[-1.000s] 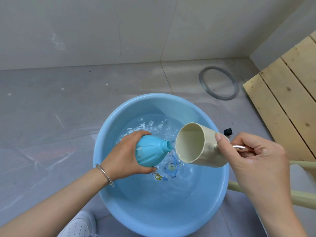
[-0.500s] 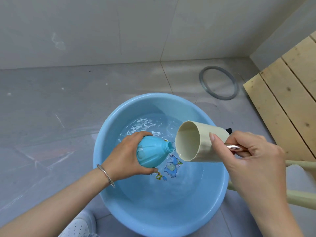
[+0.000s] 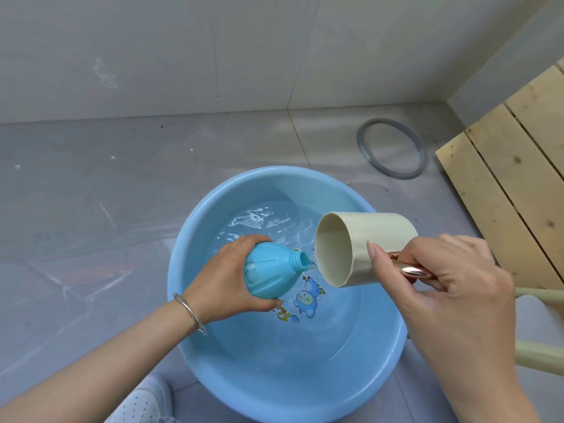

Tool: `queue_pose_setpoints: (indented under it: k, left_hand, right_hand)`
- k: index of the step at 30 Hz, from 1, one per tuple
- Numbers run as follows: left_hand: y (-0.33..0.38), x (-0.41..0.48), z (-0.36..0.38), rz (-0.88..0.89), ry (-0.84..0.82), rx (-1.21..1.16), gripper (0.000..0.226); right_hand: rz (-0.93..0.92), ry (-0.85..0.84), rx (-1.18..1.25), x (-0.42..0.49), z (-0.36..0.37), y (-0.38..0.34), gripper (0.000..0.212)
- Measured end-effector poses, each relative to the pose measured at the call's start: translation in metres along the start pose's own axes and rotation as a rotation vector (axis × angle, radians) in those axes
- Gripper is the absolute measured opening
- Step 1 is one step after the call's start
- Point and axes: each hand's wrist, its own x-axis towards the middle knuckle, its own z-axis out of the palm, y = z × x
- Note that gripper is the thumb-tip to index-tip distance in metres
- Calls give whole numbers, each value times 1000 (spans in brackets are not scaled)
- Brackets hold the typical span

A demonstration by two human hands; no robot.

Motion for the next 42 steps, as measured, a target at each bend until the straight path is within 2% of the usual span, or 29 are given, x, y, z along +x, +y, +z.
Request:
queue_pose_setpoints:
  k: [13,24,26,28,32,34,38,42]
  left_hand:
    - [-2,-1,2,-19,16,-44,88]
    - [2,-1,0,-17,32,-74,83]
    - [3,-1,0,-19,33,-90,83]
    - [2,-1,-1,-27,37,-96,84]
    - [-1,-3,-2,-38,44,-94,84]
    - [-2,-5,-4,-41,48,-108,81]
    - [-5,-8,-9,-54,52,-119,80]
    - [-7,-9,-11,-68,69,-108,81]
  right_hand:
    - [-276,71,-139,-3,-2,-2,41]
    - [-408,93,-199,-8,3,-4,42]
    - [-370,87,-152,-9,5,-5,42]
    - [-233,61,-47,-10,11,-3,42]
    - [390,-99,246,-12,29,28,49]
    - [535,-184,332,-20,43,50,54]
    - [491,-304,204,-41,76,70,47]
    - [320,-428,-29,-59,107,79,38]
